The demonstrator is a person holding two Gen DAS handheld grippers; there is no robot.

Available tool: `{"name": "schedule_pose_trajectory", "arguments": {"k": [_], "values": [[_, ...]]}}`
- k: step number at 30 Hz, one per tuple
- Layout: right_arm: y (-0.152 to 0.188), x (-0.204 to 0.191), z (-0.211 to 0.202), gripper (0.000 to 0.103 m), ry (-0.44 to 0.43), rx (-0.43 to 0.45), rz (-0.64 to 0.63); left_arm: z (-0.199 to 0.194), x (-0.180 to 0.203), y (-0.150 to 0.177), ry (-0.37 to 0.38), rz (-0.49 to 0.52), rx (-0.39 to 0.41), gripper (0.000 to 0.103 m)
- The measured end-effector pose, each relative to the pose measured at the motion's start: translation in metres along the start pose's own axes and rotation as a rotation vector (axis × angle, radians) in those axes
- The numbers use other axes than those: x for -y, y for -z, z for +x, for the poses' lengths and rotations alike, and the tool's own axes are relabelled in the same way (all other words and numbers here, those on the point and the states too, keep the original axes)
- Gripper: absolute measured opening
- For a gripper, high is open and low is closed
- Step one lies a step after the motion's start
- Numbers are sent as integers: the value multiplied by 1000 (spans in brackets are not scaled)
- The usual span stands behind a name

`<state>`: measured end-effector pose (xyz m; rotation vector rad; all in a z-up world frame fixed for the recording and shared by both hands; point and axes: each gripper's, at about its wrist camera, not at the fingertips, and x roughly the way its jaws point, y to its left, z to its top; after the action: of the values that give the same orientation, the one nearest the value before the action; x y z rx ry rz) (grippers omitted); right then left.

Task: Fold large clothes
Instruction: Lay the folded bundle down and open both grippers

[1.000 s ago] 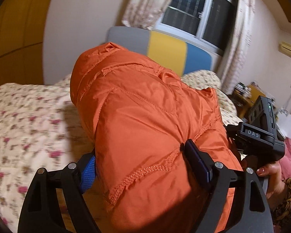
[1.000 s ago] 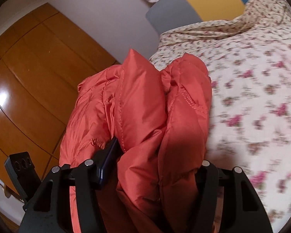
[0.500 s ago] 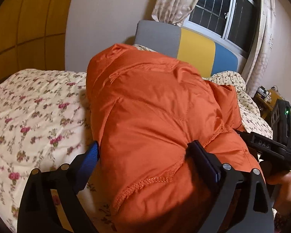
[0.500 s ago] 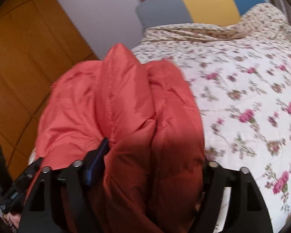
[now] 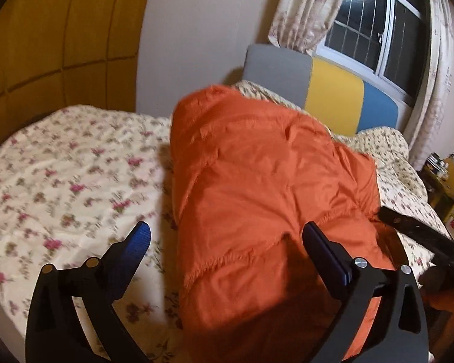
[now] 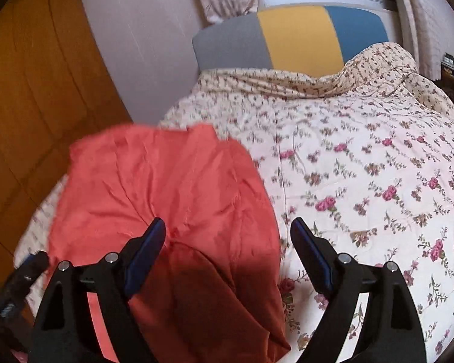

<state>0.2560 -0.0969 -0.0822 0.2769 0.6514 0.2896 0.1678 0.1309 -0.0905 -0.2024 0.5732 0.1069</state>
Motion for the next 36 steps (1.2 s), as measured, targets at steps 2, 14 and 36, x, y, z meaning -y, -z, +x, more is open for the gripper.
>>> {"name": "schedule_pose_trajectory", "arguments": {"k": [2, 14, 36], "values": [[-15, -14, -10, 73, -53, 23, -27, -3, 0, -6, -9, -24, 20, 100], [-32, -69, 96, 49, -48, -122, -271, 51, -5, -19, -30, -161, -95, 100], [-5, -39, 119, 51, -89, -92, -205, 65, 7, 6, -16, -99, -51, 100]]}}
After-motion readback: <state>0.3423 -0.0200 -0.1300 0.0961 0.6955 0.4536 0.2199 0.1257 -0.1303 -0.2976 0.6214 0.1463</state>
